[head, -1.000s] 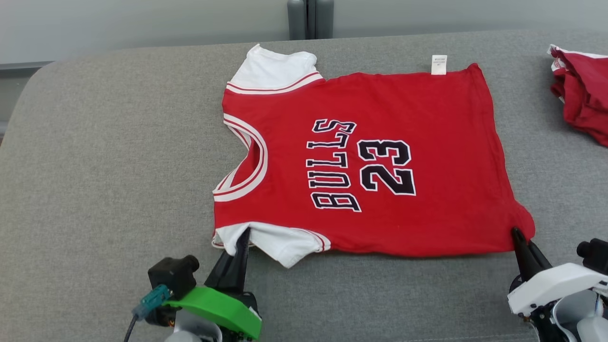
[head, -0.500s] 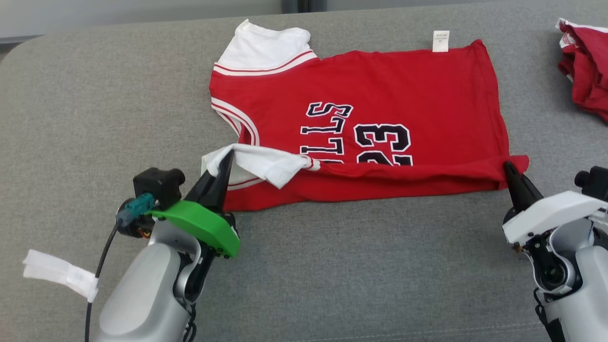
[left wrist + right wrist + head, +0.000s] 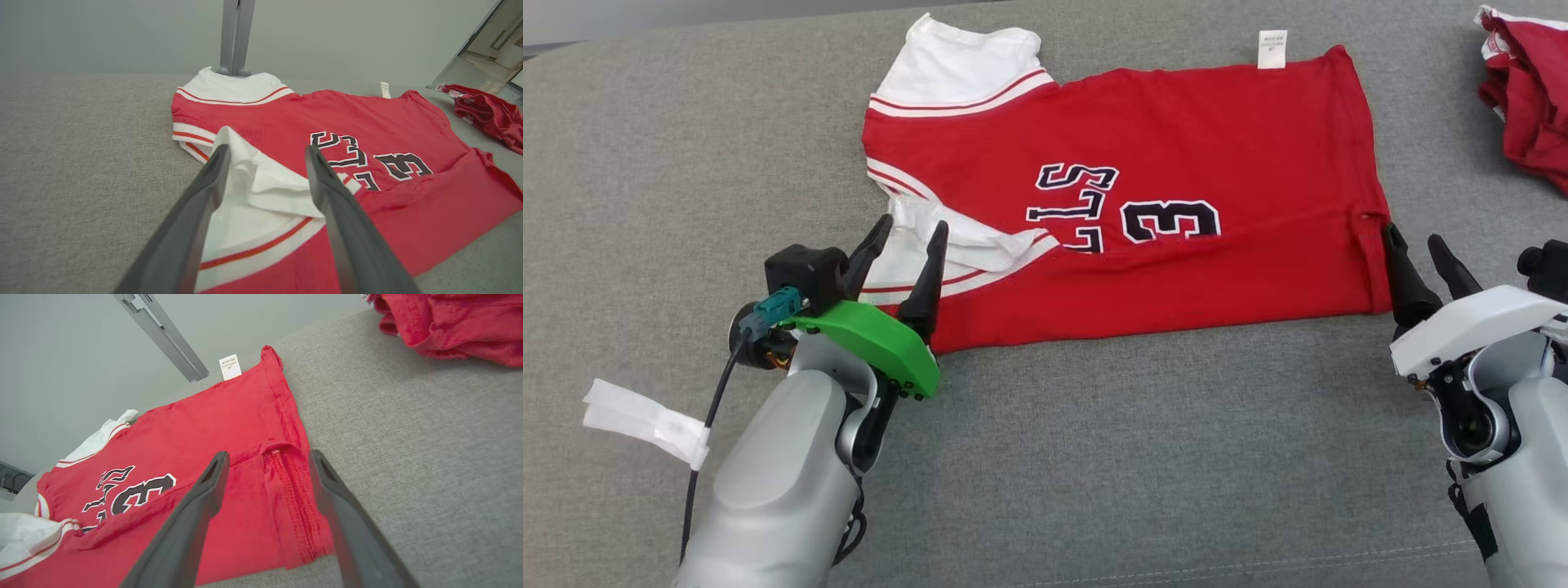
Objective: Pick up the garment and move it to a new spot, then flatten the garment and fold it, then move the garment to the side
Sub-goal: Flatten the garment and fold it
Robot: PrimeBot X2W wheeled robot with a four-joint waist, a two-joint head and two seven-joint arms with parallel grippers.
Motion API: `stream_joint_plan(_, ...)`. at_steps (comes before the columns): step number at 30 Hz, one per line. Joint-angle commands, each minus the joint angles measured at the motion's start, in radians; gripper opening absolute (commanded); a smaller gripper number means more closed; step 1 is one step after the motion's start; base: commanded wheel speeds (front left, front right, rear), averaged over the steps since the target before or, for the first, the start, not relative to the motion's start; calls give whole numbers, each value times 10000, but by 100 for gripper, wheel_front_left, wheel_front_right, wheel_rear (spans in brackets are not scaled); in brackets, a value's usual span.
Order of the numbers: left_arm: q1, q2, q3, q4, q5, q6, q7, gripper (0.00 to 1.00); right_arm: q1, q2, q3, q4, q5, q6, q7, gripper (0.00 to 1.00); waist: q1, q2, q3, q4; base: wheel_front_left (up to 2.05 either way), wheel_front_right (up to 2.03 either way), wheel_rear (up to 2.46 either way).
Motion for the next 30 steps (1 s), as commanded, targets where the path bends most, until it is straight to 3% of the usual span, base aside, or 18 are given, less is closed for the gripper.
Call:
stream_joint_plan(1,-113,24,58,109,-143,-30,-135,100,106,-131,83,67,-64,-7,-189,100,0,0,-64,16,0,0,0)
stream_joint_plan(14,1179,168,100,673,-179,-45,-382,100,280,-806,1086,1025,-345,-7,-1070,100,0,0,-146,147,0,0,0)
stream_joint_plan(25,877,60,28,1567,49,190,-376,100,-595,-1019,1969,2762,-972,-7,-1500,100,0,0,47,182,0,0,0)
stream_joint_plan(27,899,-5,-45,1727,-30,127,-352,99,-673,-943,2071,2957,-780,-7,-1569,46,0,0,45,181,0,0,0)
stream_joint_plan(28,880,-22,-58,1812,-84,120,-337,43,-723,-891,2127,3067,-661,-7,-1603,9,0,0,38,174,0,0,0)
stream_joint_plan(29,875,-41,-74,1882,-141,97,-333,24,-741,-847,2193,3151,-576,-7,-1625,0,0,0,27,171,0,0,0)
stream_joint_plan(30,876,-66,-101,1951,-159,71,-334,0,-770,-797,2255,3230,-465,-7,-1672,0,0,0,8,173,0,0,0)
